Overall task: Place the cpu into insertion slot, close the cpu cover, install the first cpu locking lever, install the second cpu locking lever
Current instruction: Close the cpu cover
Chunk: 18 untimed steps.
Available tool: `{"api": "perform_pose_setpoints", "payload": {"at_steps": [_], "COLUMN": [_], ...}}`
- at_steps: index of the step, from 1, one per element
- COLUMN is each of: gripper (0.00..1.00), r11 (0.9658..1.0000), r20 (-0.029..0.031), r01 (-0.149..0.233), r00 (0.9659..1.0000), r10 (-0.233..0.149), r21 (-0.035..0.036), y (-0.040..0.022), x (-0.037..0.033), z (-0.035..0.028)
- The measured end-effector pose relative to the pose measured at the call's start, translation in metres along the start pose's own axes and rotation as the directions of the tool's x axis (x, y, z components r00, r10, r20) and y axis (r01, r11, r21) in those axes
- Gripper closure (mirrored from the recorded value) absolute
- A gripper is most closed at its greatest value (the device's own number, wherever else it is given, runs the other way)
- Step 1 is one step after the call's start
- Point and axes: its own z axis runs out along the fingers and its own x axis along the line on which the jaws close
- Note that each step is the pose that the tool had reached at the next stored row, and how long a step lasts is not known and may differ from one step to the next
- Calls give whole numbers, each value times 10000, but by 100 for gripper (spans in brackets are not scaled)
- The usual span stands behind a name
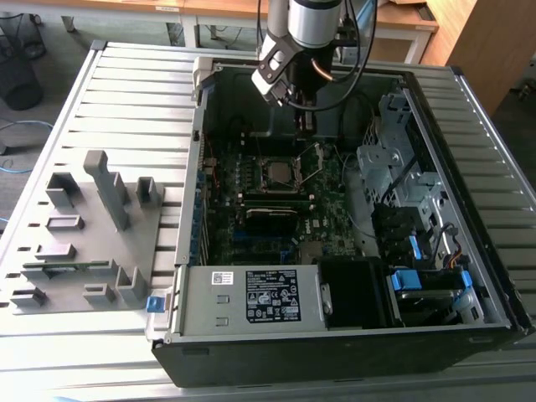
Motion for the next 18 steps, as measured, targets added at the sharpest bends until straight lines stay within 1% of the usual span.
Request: {"api": "perform_pose_setpoints", "payload": {"at_steps": [18], "gripper": [90], "r11": [10000], "r20": [0], "r01": [0], "r00": [10000], "r10": [0], "r21": [1], "y": [306], "x": [4], "z": [23]}}
